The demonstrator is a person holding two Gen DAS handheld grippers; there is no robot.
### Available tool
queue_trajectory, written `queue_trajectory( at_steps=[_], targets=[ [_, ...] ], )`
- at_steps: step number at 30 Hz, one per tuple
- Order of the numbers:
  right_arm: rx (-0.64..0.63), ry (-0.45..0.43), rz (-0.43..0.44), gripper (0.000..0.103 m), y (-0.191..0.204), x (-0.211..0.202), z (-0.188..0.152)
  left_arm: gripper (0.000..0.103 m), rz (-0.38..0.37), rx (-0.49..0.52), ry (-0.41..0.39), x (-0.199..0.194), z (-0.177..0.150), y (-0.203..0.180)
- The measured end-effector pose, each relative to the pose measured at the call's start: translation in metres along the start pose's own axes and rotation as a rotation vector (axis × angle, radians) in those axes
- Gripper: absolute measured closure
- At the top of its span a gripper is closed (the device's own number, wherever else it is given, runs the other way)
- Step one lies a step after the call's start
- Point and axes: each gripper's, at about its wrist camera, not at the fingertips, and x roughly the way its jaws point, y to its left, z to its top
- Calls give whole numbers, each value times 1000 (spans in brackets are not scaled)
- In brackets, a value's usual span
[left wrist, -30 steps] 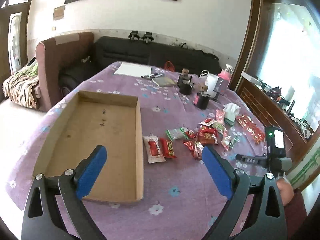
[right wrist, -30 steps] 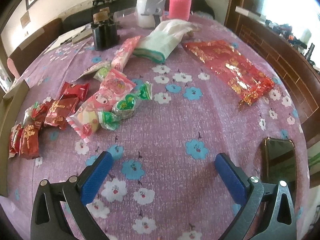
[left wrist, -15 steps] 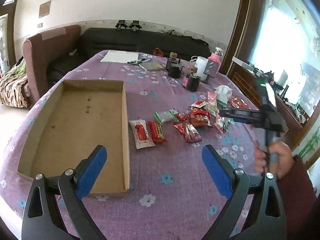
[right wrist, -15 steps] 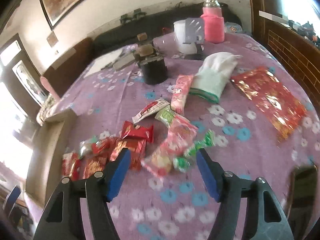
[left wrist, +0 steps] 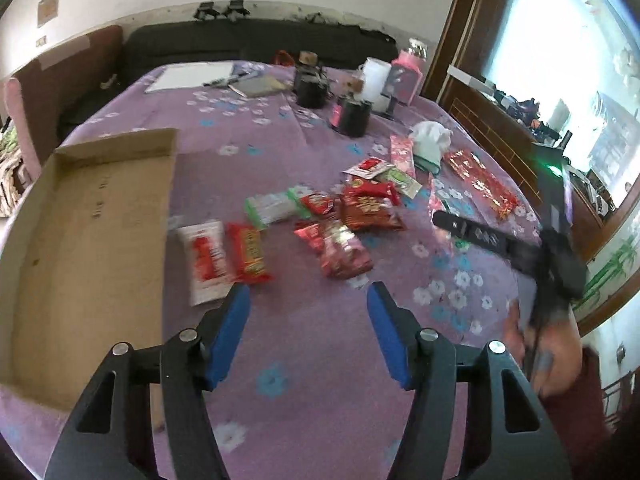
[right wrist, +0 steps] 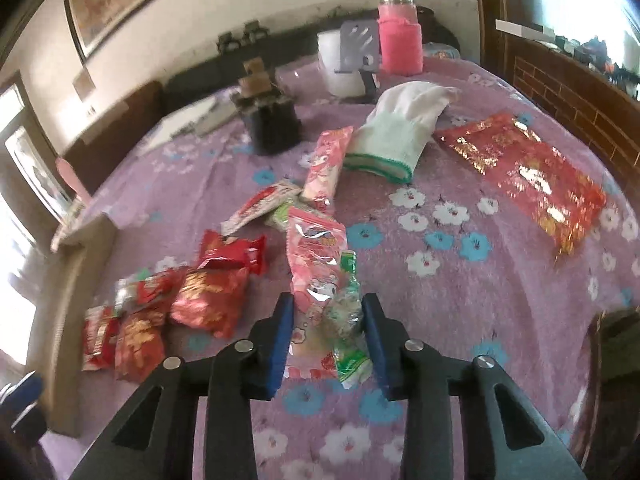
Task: Organize snacks
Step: 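Grasp red snack packet with left tool while right tool grasps pink packet, both into tray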
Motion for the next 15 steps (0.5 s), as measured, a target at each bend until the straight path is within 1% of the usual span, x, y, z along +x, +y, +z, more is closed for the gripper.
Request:
queue_trajectory(
  at_steps=[3,4,6,8,11,13,14,15],
  targets=[
    [24,-35,31,68,-4,-8,-2,43,19,16,11,27,14,-15],
    [34,-44,40,68,-7,-11,-2,43,36,27,19,39,18,-20],
    [39,-58,56,79,-9,-14,2,43,59,43,41,56,23,-27],
    [43,-65,60,80,-11,-16,2,43,83,61,61,73,26,-33],
    [40,-55,88,88,-11,-14,4,43,121,78,88,92,28,-39],
    [27,-46,97,87,-9,-13,3,64,139,87,102,99,26,-40],
    [28,-43,104,84,-9,-12,3,64,133,92,99,99,24,-40],
    [34,-45,103,83,-10,-12,4,64,128,89,95,96,23,-39]
  ],
)
